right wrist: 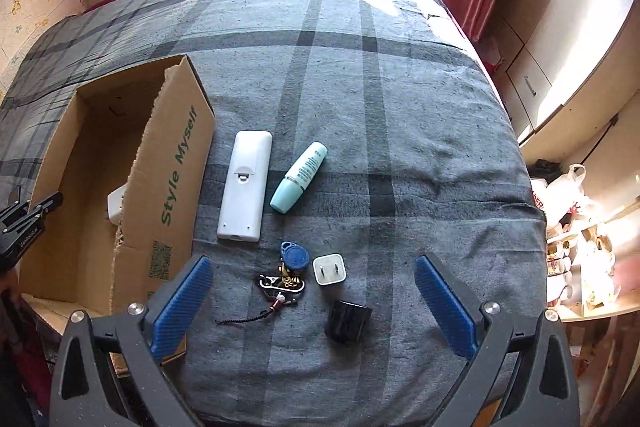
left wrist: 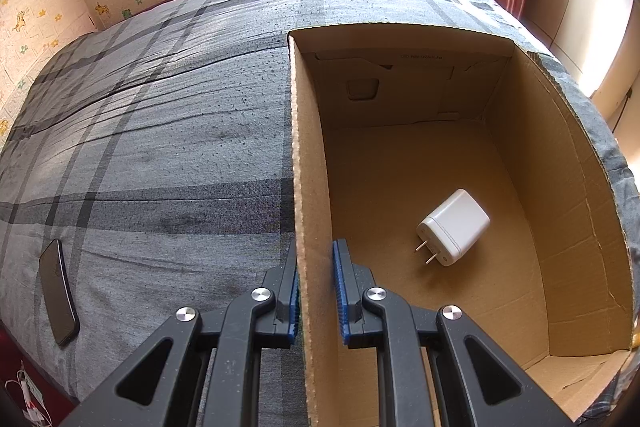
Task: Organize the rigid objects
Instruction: 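Move the right gripper back to the black cup and grasp it, then lift the black cup with the right gripper and carry it into the box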
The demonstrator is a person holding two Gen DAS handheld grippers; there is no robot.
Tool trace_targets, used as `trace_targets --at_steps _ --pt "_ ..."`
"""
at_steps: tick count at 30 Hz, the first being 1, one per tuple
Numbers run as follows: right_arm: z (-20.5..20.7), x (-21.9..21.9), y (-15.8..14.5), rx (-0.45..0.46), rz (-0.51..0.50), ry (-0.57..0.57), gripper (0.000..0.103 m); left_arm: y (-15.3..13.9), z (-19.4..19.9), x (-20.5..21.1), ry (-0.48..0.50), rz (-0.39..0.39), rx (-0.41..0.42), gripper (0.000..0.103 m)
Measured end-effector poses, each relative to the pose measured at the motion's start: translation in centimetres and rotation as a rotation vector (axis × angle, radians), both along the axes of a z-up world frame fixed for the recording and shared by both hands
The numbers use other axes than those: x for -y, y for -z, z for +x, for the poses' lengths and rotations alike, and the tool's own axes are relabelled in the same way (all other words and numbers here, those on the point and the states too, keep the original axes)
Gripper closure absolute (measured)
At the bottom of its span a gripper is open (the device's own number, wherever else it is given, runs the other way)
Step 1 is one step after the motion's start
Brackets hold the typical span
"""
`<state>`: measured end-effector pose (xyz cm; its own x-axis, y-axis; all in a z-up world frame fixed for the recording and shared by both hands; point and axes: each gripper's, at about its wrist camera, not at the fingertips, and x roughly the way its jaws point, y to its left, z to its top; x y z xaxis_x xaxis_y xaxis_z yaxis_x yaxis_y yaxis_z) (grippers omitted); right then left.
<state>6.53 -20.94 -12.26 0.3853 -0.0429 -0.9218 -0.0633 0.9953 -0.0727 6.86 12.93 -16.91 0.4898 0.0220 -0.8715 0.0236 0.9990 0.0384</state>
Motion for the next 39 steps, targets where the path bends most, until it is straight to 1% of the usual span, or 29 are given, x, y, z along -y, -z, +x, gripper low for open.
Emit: trace_targets --at_steps 4,11,14,22,25,27,29,30,31,32,33,39 --pt "-0.3 1.4 2.1 -0.033 -0.021 0.039 0.0 0.0 0.0 0.0 0.0 -0.001 0.0 0.087" --pt "-0.4 3.3 6.4 -0.114 -0.022 0.097 0.0 0.0 0.1 -0.3 -0.002 -0.012 0.001 0.087" --pt "-0.6 3.8 7.8 -0.142 -0.02 0.114 0.0 0.0 0.0 -0.3 -0.001 -0.01 0.001 0.087" --pt "-1.0 4.5 10.2 -0.182 -0.02 0.146 0.0 0.2 0.1 -0.2 -0.001 -0.006 0.002 0.087" --pt "-1.2 4.6 10.7 -0.19 -0.014 0.154 0.001 0.2 0.1 -0.1 0.0 -0.004 0.002 0.087" --pt "-1.3 4.7 10.8 -0.189 -0.01 0.159 0.004 0.2 0.1 -0.1 -0.002 -0.007 0.002 0.087" --pt "-1.3 4.7 10.8 -0.19 0.0 0.164 0.016 0.2 0.1 -0.1 -0.001 -0.006 0.002 0.087" --pt "-1.2 5.0 11.0 -0.193 0.014 0.166 0.019 0.2 0.1 -0.1 -0.001 -0.005 0.002 0.087" --pt "-1.3 5.4 10.8 -0.199 0.029 0.168 0.033 0.2 0.1 -0.1 -0.002 -0.005 0.003 0.087" --pt "-1.4 5.5 10.8 -0.203 0.05 0.166 0.056 0.2 0.1 -0.1 -0.002 -0.006 0.003 0.087" --pt "-1.4 5.5 10.8 -0.202 0.06 0.164 0.063 0.2 0.1 -0.1 -0.003 -0.008 0.003 0.087" --pt "-1.7 4.6 9.5 -0.169 0.037 0.142 0.063 0.2 0.1 -0.2 -0.002 -0.008 0.003 0.087"
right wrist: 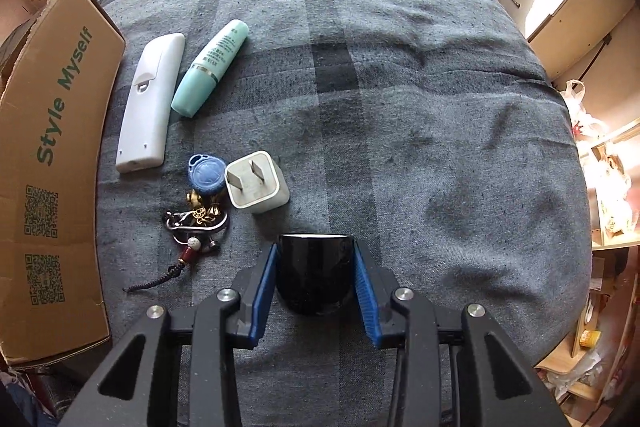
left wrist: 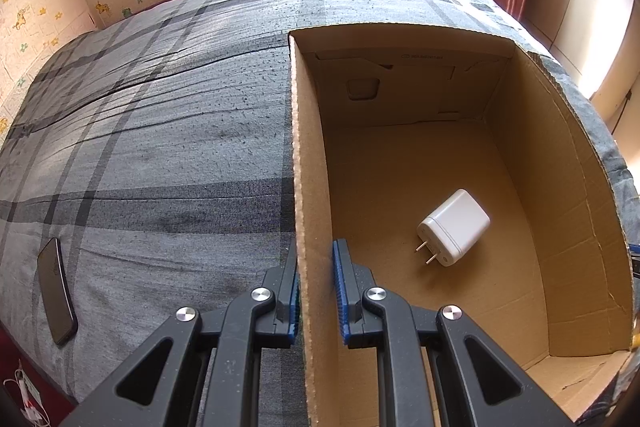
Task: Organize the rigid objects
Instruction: 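Lift the black cup with the right gripper and carry it into the box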
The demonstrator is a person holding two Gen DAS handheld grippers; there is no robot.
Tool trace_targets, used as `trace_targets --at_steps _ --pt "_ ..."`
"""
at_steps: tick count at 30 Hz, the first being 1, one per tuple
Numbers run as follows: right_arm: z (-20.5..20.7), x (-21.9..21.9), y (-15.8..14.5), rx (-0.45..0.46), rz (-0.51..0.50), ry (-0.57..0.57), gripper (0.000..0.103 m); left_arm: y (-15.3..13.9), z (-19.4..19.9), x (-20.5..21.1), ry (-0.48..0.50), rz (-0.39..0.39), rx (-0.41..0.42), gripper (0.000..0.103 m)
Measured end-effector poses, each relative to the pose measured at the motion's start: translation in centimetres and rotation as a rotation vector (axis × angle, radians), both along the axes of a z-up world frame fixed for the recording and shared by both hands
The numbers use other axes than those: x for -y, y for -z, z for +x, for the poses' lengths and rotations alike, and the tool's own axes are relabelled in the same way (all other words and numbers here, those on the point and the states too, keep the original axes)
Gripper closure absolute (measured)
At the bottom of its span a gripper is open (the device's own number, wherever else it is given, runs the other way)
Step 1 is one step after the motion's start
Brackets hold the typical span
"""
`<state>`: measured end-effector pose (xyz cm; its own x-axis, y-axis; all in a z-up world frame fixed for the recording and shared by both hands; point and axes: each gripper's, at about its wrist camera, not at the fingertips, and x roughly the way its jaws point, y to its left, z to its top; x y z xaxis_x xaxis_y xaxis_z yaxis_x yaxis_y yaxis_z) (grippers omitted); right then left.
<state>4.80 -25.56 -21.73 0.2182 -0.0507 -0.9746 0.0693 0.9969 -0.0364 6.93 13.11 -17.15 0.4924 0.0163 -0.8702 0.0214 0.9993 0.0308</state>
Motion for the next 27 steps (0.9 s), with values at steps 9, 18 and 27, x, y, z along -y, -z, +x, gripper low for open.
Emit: trace_targets --at_steps 9,18,27 --pt "0.8 -2.0 -3.6 0.044 -0.012 -0.042 0.063 0.0 0.0 0.0 -0.001 -0.002 0.001 0.087" --pt "1.0 -5.3 -7.5 0.127 -0.005 -0.128 0.063 0.0 0.0 0.0 -0.001 -0.001 0.001 0.087" --pt "1.7 -9.4 -11.1 0.195 -0.02 -0.239 0.063 0.0 0.0 0.0 0.0 0.003 0.0 0.087"
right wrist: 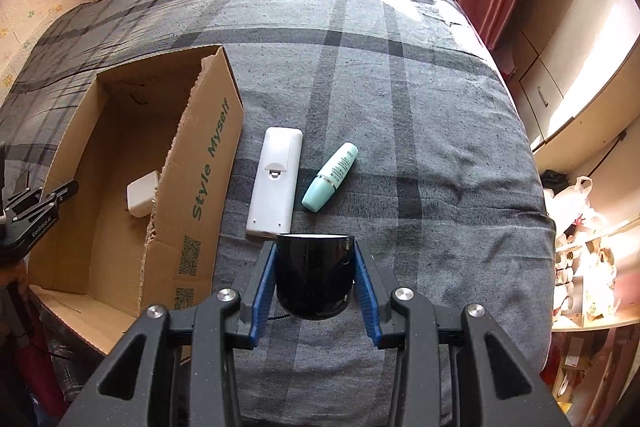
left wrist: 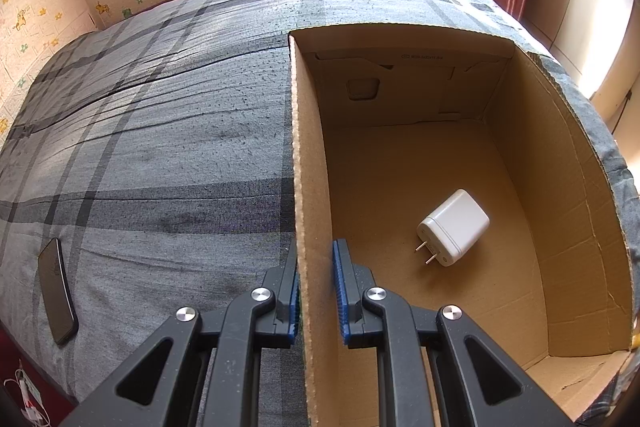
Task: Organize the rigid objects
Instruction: 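Lift the black cup with the right gripper and carry it into the box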
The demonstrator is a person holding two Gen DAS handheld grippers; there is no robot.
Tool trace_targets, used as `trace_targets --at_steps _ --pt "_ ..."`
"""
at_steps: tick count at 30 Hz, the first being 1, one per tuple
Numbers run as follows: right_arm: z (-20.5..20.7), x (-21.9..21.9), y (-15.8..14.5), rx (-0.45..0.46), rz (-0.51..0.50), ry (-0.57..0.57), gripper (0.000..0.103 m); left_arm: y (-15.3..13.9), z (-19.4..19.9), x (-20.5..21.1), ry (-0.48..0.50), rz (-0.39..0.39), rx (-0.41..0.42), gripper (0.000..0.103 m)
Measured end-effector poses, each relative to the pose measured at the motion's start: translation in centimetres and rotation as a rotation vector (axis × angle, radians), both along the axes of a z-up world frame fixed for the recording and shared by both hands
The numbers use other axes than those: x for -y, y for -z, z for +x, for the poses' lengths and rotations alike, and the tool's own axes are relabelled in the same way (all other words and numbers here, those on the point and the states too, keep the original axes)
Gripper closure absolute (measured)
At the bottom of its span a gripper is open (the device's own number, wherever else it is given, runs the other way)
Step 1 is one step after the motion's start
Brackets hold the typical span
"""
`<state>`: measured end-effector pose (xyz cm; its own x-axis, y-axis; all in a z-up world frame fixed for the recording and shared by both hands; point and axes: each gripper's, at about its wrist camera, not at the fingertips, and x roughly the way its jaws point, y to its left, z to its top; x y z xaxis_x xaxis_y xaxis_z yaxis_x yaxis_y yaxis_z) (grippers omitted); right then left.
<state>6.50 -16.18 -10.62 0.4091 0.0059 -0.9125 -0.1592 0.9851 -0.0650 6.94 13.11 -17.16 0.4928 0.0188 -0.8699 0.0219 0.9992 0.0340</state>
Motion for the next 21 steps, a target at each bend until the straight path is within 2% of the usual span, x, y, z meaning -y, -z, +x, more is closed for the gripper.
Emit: trace_targets --at_steps 11,21 --pt "0.2 -5.5 -2.2 0.035 0.052 -0.13 0.063 -0.1 0.0 0.1 0.001 0.004 0.0 0.087" --pt "-0.5 -10.9 -2.5 0.029 0.073 -0.26 0.063 -0.1 0.0 0.2 0.001 0.004 0.0 0.087"
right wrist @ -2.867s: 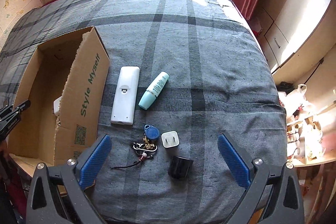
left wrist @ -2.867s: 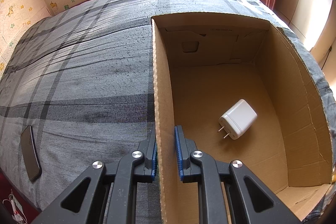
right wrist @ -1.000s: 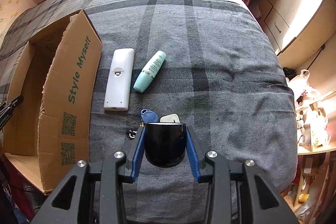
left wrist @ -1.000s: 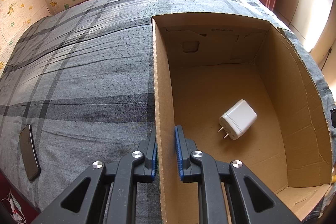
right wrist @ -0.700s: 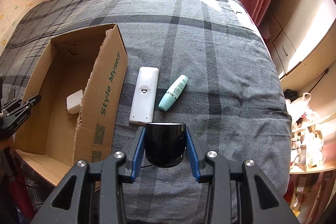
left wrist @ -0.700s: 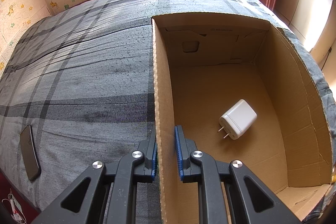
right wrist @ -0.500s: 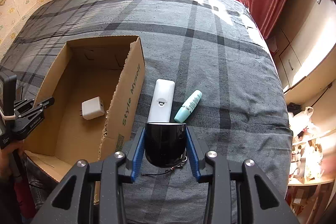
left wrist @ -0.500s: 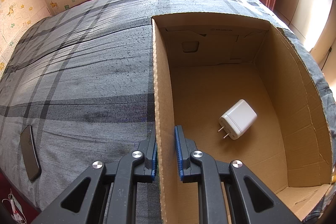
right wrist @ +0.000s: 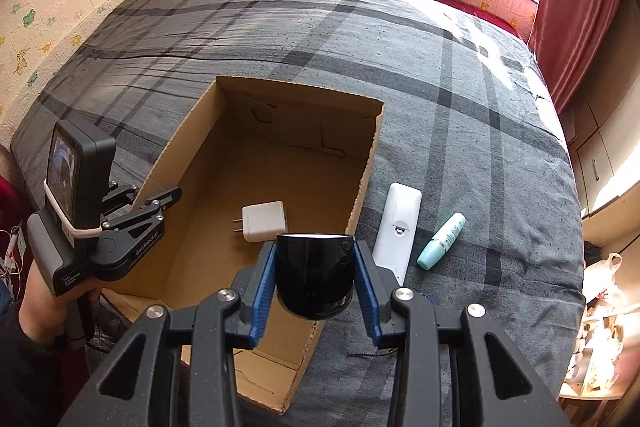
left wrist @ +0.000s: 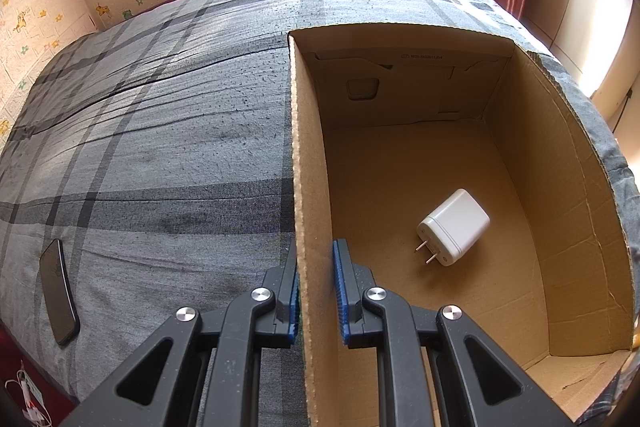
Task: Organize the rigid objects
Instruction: 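Lift the black cup with the right gripper and carry it into the box, then open the right gripper to release the black cup in the box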
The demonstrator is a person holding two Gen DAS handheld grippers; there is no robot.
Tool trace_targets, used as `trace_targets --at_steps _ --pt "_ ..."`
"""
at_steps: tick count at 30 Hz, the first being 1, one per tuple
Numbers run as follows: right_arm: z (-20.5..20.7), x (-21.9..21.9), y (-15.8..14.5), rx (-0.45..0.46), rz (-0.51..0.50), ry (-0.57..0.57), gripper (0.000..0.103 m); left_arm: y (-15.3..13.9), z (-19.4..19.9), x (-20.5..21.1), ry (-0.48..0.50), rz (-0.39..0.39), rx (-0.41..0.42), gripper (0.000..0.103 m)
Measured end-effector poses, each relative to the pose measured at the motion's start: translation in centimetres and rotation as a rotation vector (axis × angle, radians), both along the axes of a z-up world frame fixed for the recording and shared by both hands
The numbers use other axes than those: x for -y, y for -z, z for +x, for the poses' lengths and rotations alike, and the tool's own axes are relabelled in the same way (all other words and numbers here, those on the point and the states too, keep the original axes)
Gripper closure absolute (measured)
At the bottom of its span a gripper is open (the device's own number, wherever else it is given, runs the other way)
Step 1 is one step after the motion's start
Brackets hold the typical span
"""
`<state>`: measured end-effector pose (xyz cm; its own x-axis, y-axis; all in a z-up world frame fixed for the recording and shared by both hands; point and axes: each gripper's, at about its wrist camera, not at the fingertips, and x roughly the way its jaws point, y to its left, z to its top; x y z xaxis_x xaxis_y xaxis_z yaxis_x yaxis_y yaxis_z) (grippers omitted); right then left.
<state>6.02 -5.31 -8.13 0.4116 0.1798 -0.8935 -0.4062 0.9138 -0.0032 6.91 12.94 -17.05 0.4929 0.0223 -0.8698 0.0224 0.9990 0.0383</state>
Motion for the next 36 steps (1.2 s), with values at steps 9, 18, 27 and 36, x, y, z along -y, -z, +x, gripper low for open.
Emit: trace_targets --at_steps 9,18,27,36 --pt "-0.3 -3.7 1.7 -0.03 -0.028 -0.091 0.063 -0.1 -0.1 0.0 0.0 -0.001 0.001 0.087" --pt "-0.2 -6.4 5.3 -0.096 -0.076 -0.141 0.063 -0.1 -0.1 0.0 0.0 -0.002 0.001 0.087" --pt "0.0 -7.9 9.8 -0.203 -0.123 -0.166 0.063 0.0 -0.1 0.0 0.001 0.001 0.001 0.087" --pt "0.2 -8.1 12.4 -0.261 -0.152 -0.165 0.063 0.0 -0.1 0.1 0.001 0.003 0.0 0.087"
